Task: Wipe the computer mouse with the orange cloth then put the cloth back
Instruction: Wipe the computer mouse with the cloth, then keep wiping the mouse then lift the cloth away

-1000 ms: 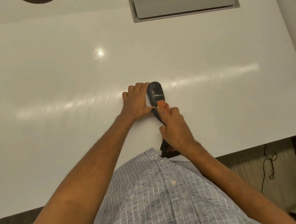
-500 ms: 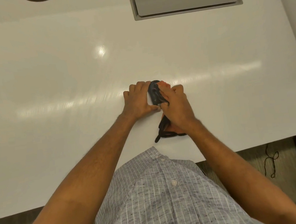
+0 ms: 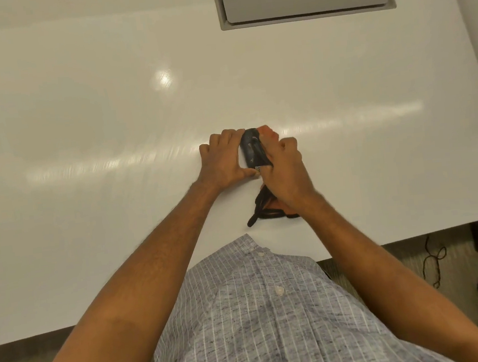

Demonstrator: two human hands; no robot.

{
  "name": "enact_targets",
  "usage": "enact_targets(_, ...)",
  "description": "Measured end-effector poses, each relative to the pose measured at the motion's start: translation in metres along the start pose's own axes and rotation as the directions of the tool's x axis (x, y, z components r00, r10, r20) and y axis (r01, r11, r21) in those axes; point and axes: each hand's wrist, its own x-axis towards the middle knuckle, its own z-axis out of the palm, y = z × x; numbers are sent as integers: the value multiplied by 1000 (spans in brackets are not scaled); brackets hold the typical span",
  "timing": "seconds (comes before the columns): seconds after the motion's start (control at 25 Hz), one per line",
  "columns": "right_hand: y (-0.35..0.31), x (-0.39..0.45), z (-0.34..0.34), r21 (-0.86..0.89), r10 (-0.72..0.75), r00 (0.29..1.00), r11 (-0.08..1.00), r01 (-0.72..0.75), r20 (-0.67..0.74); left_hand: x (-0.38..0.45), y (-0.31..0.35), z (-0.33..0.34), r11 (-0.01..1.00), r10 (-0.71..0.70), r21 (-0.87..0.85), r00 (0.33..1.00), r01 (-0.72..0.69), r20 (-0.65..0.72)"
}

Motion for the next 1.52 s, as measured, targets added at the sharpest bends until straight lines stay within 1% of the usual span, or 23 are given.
enact_targets(0.08, 10, -24, 7, 12, -10, 1000, 1000, 10, 3, 0, 0, 1, 1000, -3, 12, 1000, 3, 1)
enact_targets(0.24, 17, -50, 21, -64, 11, 1000, 998, -9, 30, 1, -1, 2, 1000, 7, -8, 1000, -7, -19)
enact_targets(0.4, 21, -53, 20, -34, 28, 999, 999, -26, 37, 1, -1, 3, 1000, 1, 12, 1000, -1, -12)
enact_targets(0.48, 26, -52, 16, -21, 58, 995, 998, -57, 81, 3, -1, 3, 1000, -9, 26, 1000, 9, -6)
enact_targets(0.56, 27, -49, 6, 39, 58, 985, 997, -65, 160, 3, -3, 4, 1000, -14, 22, 1000, 13, 4)
enact_targets(0.64, 28, -47, -8, 208, 56, 978, 973, -98, 201, 2, -6, 6, 1000, -16, 3, 1000, 16, 13)
enact_targets(0.68, 27, -47, -17, 305, 92, 974, 940, -154, 207, 2, -7, 7, 1000, -21, 5, 1000, 21, 19)
enact_targets(0.76, 27, -47, -35, 493, 188, 953, 822, -285, 237, 2, -8, 5, 999, -37, 24, 998, 36, 45)
enact_targets(0.84, 26, -46, -48, 657, 228, 931, 661, -363, 285, -5, -8, 1, 999, -54, 6, 996, 54, 69)
enact_targets(0.88, 23, -45, -50, 736, 222, 928, 565, -373, 299, -10, -7, -2, 997, -60, -41, 996, 62, 59)
enact_targets(0.92, 20, -44, -50, 805, 210, 928, 462, -372, 308, -18, -5, -5, 989, -69, -128, 997, 71, 21)
enact_targets(0.96, 15, -43, -47, 855, 197, 928, 364, -370, 317, -29, -1, -9, 960, -103, -266, 994, 88, -46)
enact_targets(1.0, 11, -41, -43, 883, 191, 924, 283, -374, 330, -42, 6, -12, 884, -184, -452, 977, 117, -107)
enact_targets(1.04, 6, -40, -36, 895, 192, 918, 222, -386, 348, -55, 15, -15, 739, -290, -657, 951, 151, -108)
enact_targets(1.08, 0, -38, -29, 898, 201, 908, 178, -402, 367, -67, 25, -21, 561, -367, -803, 930, 201, -24)
enact_targets(1.12, -5, -38, -22, 898, 213, 901, 149, -413, 379, -77, 32, -26, 430, -383, -867, 920, 252, 78)
enact_targets(1.16, -10, -37, -15, 900, 224, 898, 140, -413, 377, -86, 38, -29, 375, -360, -883, 922, 282, 142)
enact_targets(1.2, -15, -37, -9, 903, 232, 902, 149, -402, 363, -93, 40, -32, 361, -338, -888, 928, 284, 159)
enact_targets(1.24, -20, -37, -3, 905, 236, 910, 182, -385, 340, -98, 40, -34, 354, -333, -895, 931, 271, 150)
enact_targets(1.36, -26, -40, 8, 875, 205, 937, 343, -341, 284, -104, 35, -46, 345, -353, -908, 929, 238, 109)
enact_targets(1.44, -25, -42, 10, 838, 166, 947, 443, -319, 273, -103, 35, -54, 350, -356, -907, 929, 233, 101)
enact_targets(1.52, -23, -41, 9, 789, 137, 954, 538, -298, 267, -102, 35, -61, 349, -377, -914, 924, 205, 64)
